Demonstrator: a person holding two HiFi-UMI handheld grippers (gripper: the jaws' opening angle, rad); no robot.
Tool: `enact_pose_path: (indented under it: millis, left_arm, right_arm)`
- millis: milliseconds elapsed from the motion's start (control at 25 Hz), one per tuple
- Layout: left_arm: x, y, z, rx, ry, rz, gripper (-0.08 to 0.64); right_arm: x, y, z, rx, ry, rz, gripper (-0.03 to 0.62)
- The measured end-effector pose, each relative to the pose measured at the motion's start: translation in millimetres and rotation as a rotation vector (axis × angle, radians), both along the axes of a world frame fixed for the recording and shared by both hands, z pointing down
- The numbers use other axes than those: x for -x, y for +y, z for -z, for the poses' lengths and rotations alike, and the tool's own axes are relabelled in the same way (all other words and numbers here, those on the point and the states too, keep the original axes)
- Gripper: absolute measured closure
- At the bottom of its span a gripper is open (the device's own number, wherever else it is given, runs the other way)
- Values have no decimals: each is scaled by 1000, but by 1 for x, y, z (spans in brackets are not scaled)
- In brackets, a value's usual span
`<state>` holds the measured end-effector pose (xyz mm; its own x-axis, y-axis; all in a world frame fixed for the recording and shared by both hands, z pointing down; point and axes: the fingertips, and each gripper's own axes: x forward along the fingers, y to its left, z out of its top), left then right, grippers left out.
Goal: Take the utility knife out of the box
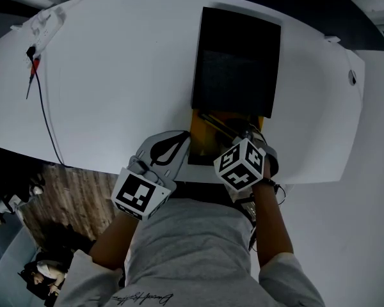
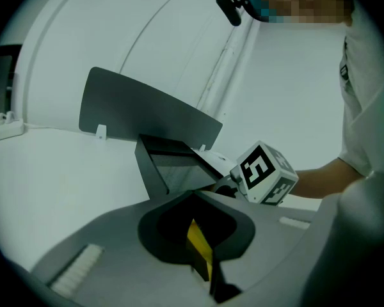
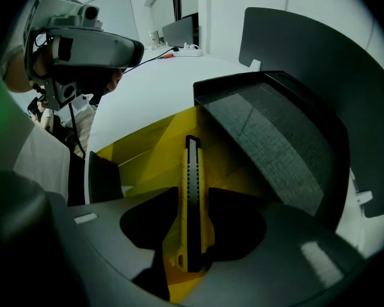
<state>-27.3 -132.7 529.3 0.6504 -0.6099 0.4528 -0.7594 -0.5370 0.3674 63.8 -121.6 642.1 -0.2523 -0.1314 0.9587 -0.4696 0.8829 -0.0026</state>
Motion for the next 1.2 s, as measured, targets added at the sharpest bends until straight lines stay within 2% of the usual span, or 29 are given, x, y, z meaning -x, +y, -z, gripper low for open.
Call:
enact_pose_path:
  millis: [360, 1200]
  left_arm:
    - [2, 1, -5, 4, 1, 0, 558]
    - [4, 4, 5, -7, -3, 2, 558]
  right_arm:
    - [2, 1, -2, 12, 23, 18, 460]
    - [0, 4, 16, -32, -26, -12, 460]
